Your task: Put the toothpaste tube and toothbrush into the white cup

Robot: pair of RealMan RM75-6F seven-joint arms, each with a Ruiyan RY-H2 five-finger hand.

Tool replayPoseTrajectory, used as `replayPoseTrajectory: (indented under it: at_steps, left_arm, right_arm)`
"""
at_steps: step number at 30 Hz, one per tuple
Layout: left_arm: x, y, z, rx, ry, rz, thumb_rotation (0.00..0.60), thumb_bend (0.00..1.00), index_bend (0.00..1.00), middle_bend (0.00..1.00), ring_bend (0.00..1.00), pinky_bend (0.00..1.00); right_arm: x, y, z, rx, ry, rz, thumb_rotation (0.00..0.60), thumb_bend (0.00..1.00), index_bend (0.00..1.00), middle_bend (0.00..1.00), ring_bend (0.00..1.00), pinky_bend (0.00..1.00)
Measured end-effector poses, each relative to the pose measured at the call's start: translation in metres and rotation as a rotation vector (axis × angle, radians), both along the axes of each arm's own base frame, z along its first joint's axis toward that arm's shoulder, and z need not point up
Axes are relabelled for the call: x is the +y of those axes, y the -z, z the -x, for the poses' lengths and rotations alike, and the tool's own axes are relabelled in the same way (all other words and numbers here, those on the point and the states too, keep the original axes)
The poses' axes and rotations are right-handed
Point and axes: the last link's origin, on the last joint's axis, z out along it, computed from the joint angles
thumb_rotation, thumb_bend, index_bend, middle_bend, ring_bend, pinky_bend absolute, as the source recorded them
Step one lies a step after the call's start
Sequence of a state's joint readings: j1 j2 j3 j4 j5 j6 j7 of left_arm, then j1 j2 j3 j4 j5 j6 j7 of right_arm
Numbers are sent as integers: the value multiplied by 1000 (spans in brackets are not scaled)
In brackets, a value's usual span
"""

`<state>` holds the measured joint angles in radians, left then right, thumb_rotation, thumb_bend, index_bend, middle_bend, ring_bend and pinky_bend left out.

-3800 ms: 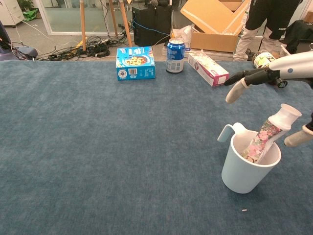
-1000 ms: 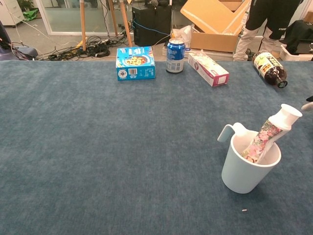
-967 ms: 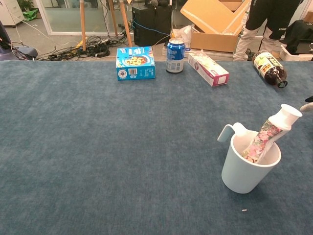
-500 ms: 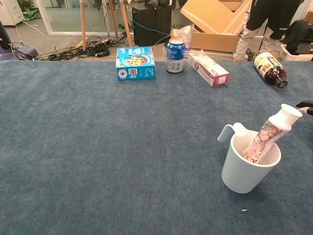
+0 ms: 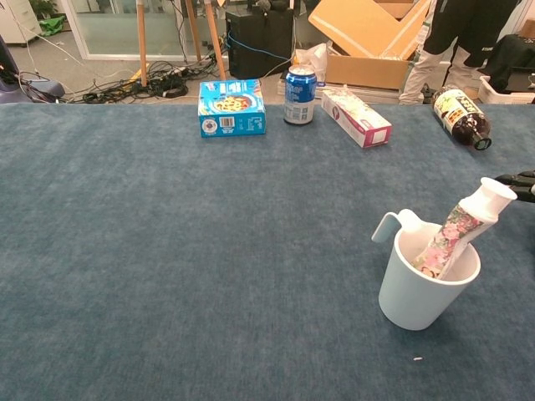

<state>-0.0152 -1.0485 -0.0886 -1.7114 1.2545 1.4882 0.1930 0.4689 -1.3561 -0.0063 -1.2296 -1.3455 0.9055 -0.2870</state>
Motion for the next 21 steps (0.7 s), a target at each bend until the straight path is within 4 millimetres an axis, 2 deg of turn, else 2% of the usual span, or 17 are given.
replayPoseTrajectory:
  at_steps: [21]
  left_arm:
    - [0, 0, -1, -3, 4, 0, 600, 106, 539, 330, 359, 409]
  right_arm:
    - [-24, 15, -21, -53, -32, 23, 600, 0, 130, 0, 0, 66]
